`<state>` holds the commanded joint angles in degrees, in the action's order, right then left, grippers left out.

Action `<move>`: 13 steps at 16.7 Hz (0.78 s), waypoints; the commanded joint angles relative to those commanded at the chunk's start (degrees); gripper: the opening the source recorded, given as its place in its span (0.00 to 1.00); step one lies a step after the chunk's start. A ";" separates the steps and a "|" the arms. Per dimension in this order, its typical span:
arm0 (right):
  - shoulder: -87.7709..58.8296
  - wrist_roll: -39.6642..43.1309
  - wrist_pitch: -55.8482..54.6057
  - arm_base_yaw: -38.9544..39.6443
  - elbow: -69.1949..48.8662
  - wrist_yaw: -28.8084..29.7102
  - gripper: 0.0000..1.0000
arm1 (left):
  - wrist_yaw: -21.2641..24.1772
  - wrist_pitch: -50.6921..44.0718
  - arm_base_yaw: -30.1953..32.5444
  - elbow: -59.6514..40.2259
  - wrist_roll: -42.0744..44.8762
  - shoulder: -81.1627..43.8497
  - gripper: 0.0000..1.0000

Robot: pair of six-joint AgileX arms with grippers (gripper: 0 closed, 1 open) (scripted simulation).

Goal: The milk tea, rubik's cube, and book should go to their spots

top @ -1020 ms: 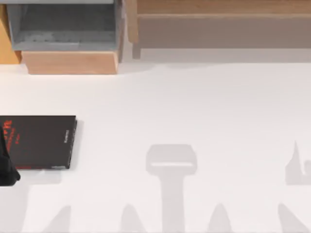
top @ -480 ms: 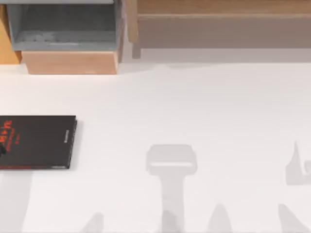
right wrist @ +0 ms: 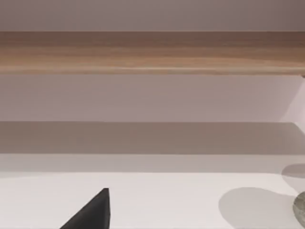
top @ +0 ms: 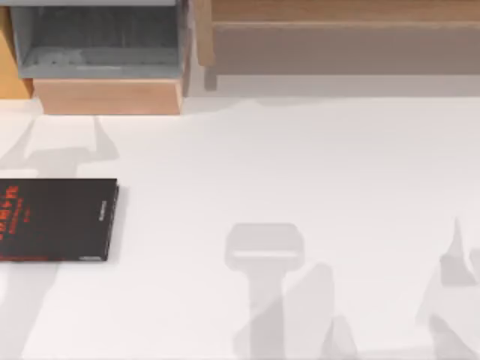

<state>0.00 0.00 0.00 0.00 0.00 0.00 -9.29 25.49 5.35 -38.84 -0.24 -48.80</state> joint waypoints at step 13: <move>0.00 0.00 0.00 0.00 0.00 0.00 1.00 | -0.54 11.54 6.32 -32.46 -0.22 -59.08 1.00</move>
<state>0.00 0.00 0.00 0.00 0.00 0.00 -9.83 37.03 11.67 -71.30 -0.47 -107.88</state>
